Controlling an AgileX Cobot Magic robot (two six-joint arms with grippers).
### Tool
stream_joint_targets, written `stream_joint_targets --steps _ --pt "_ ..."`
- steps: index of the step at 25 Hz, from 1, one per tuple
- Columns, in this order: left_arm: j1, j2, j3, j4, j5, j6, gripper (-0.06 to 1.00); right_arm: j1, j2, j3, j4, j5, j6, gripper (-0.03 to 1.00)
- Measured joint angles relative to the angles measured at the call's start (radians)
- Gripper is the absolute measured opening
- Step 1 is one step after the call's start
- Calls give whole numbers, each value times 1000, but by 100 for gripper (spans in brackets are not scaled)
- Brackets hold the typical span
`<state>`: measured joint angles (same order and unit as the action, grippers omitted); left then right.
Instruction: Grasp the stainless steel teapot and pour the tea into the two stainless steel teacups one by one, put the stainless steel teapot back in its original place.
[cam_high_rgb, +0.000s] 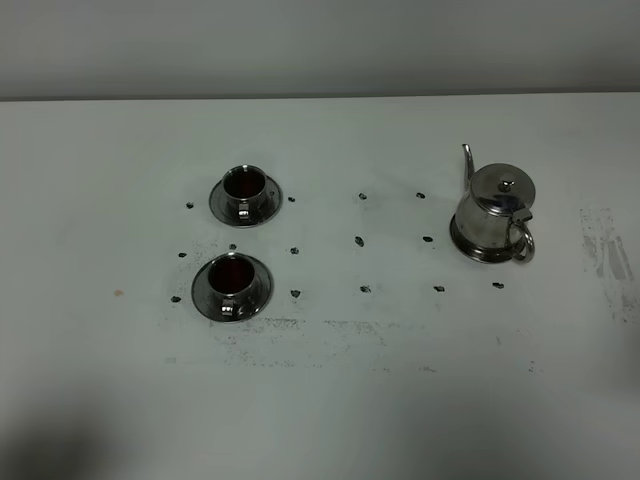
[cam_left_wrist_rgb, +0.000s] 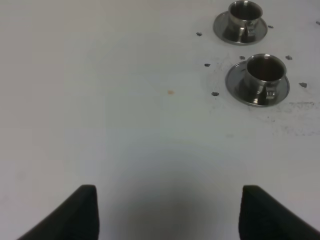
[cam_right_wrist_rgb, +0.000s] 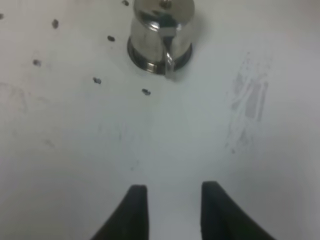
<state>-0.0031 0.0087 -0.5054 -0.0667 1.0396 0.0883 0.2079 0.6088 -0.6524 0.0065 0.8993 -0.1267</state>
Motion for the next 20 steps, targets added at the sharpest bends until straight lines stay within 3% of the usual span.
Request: stream_joint_targets --steps 4,9,20 --pt "0 0 0 0 0 0 58 -61 -136 64 28 44 0 21" --pt "0 0 0 0 0 0 58 -76 -282 76 42 208 0 18" --pt "0 0 0 0 0 0 58 -141 -477 159 39 180 0 19"
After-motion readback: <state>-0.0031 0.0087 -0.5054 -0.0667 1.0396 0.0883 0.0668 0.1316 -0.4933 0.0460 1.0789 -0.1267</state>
